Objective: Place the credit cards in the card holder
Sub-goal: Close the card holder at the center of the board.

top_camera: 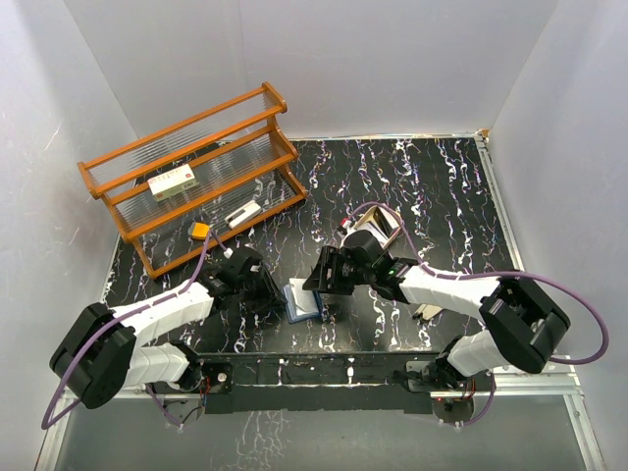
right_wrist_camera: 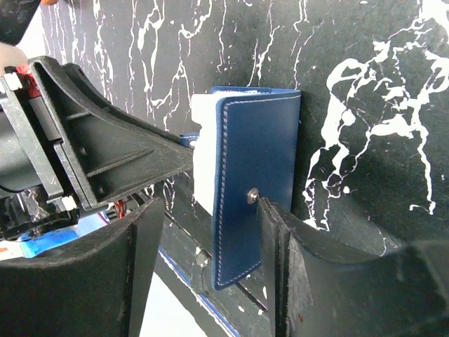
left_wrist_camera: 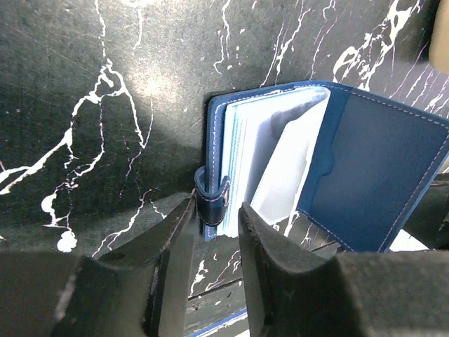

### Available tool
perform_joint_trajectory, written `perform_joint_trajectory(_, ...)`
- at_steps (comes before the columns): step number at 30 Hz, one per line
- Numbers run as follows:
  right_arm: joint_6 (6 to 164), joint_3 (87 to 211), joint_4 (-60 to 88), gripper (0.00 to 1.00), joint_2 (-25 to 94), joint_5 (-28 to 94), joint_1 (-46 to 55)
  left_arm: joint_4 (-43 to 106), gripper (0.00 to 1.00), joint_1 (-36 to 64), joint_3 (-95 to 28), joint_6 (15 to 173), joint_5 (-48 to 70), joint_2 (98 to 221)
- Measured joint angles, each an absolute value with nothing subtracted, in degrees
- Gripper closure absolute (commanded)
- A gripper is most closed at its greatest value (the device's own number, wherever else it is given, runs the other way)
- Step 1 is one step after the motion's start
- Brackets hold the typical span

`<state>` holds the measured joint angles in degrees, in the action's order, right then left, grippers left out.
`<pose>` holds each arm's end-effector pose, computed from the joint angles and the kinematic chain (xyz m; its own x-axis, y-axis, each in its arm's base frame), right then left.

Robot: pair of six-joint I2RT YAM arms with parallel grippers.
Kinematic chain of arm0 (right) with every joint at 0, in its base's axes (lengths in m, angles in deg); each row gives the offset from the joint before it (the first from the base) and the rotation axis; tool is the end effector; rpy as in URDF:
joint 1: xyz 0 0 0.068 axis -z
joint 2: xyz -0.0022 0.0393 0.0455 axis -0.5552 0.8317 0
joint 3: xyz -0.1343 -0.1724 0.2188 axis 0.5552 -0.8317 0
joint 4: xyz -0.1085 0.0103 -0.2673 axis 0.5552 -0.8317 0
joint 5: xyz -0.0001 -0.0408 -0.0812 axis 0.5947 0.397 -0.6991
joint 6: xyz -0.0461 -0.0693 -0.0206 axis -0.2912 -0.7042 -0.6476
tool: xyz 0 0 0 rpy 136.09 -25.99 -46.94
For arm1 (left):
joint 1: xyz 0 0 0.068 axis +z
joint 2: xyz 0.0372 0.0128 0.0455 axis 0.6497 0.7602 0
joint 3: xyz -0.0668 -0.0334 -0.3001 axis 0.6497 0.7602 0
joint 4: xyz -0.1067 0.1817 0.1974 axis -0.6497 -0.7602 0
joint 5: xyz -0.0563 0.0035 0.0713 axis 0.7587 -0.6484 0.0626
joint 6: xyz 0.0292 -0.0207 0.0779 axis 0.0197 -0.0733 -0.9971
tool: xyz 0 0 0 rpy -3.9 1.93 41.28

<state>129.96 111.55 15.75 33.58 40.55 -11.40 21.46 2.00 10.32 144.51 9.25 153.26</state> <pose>0.2139 0.2434 0.1765 -0.9326 0.1341 -0.3351 -0.1525 0.6950 0.7027 0.1951 -0.1667 0.1499 -0.8733 -0.4313 -0.2264 -0.2072 0.7496 -0.6287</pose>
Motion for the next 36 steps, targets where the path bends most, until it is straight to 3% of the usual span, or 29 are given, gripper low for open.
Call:
perform_joint_trajectory(17,131.22,111.68,18.76,0.51,35.11,43.52,-13.47,14.62,0.76,2.00,6.71,140.46,4.29,152.59)
perform_joint_trajectory(24,131.33,112.95,19.18,0.52,37.60,43.68,-14.41,14.99,0.67,2.00,6.71,138.91,4.81,153.88)
perform_joint_trajectory(31,131.14,113.34,18.68,0.52,38.28,42.61,-14.65,16.91,0.67,2.00,6.71,137.40,6.73,153.88)
perform_joint_trajectory(36,130.92,113.34,18.44,0.53,38.28,41.47,-14.65,16.85,0.62,2.00,6.67,135.81,7.70,154.73)
